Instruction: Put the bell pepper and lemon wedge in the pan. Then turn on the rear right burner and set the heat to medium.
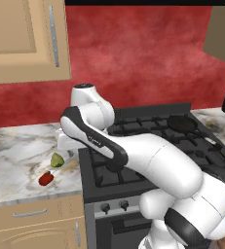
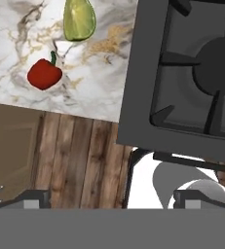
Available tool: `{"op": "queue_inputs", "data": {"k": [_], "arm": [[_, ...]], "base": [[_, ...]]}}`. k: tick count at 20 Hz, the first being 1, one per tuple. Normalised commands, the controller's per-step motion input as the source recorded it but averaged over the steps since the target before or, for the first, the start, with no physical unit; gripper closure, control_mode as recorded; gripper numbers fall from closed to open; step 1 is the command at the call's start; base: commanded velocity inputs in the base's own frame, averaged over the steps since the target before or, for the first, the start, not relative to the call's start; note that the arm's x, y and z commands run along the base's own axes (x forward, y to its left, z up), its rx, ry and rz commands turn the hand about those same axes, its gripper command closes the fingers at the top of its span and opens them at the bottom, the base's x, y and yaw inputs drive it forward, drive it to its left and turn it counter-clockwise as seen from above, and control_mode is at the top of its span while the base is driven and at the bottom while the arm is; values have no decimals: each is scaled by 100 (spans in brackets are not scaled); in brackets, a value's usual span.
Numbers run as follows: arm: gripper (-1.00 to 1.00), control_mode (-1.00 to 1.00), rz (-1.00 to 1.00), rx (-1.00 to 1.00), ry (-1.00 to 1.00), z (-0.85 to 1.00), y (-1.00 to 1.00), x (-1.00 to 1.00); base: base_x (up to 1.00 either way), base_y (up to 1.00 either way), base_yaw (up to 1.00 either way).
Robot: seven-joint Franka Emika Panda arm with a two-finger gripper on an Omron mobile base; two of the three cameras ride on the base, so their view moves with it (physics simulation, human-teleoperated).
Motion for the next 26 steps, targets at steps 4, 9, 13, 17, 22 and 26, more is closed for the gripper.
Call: {"op": "queue_inputs", "data": {"k": [4, 9, 13, 17, 22, 26], "arm": [[-100, -100, 0, 0, 0, -43, 41, 0], [-100, -100, -6, 2, 0, -26, 38, 0], [-100, -100, -18, 7, 4, -15, 24, 0], [-100, -100, -26, 8, 6, -16, 15, 0], [-100, -100, -24, 2, 4, -23, 20, 11], [-100, -100, -3, -2, 1, 0, 9, 16]], "base": [[0, 0, 0], [0, 0, 0], [0, 0, 0], [0, 0, 0], [0, 0, 0], [0, 0, 0]]}}
